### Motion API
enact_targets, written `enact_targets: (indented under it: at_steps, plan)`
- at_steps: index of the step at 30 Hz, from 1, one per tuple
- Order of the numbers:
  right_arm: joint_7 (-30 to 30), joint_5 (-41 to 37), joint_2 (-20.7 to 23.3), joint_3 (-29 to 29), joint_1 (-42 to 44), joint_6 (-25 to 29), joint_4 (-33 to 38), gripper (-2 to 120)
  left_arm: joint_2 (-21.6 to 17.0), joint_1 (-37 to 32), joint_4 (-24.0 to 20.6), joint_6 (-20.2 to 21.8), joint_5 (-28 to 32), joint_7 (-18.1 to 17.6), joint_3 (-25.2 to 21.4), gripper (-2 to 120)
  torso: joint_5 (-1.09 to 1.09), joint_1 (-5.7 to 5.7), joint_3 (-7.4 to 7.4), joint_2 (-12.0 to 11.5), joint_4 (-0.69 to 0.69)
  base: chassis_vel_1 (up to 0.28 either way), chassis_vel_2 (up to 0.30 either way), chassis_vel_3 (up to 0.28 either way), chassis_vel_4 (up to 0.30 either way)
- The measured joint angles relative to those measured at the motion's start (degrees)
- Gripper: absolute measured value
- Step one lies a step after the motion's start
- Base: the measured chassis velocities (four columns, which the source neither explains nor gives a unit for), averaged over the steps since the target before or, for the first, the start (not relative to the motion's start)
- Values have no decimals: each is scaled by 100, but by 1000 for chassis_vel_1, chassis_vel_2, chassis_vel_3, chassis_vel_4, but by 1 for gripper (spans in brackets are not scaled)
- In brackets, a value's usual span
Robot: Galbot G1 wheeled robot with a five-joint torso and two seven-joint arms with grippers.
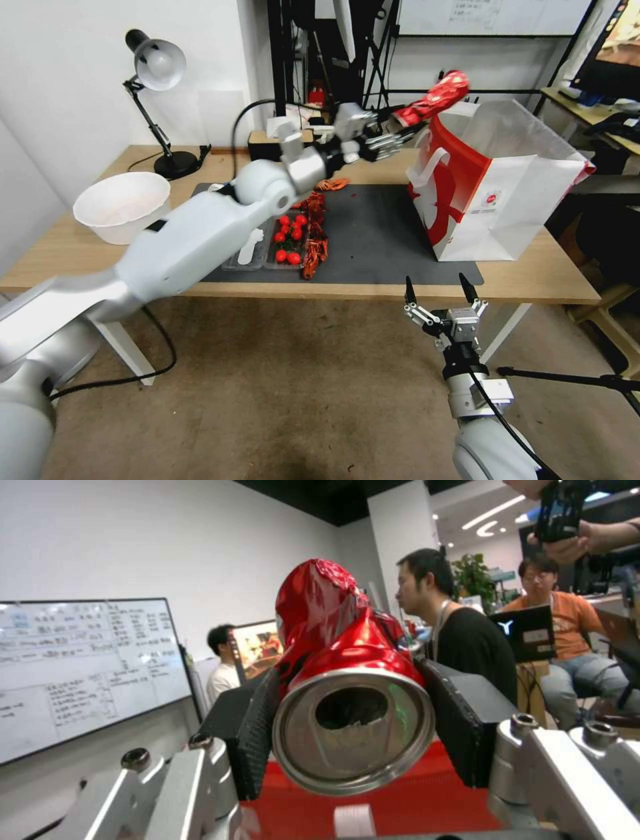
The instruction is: Pick up the trash from the table and place it into the takeout bag.
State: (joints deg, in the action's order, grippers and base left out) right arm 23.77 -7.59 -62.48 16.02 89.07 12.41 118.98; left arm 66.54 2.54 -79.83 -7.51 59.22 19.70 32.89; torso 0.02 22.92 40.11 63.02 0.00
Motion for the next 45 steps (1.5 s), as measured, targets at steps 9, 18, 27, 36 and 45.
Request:
enact_targets:
  at_steps: [9, 18, 27, 36, 45]
  plan:
    - [5, -14, -6, -3, -63, 0, -36, 99, 869, 440, 985, -23, 154, 82, 393, 51, -1, 0, 0, 0, -1, 0, 0, 0, 0]
    - [11, -18, -55, 3, -53, 14, -50, 99, 1453, 641, 1454, -38, 154, 185, 582, 51, 0, -1, -1, 0, -1, 0, 0, 0, 0]
    - [20, -19, -76, 41, -32, 31, -27, 99, 1808, 691, 1901, -111, 89, 301, 690, 51, -1, -1, 0, 1, -1, 0, 0, 0, 0]
    - [23, -19, -101, 52, -20, 42, -8, 99, 2043, 758, 2283, -174, -19, 454, 647, 51, -1, 0, 0, 0, 0, 0, 0, 0, 0]
    - [29, -20, -115, 54, -9, 51, -8, 99, 2101, 697, 2289, -153, -30, 436, 592, 87, -1, 0, -1, 0, 0, 0, 0, 0, 0]
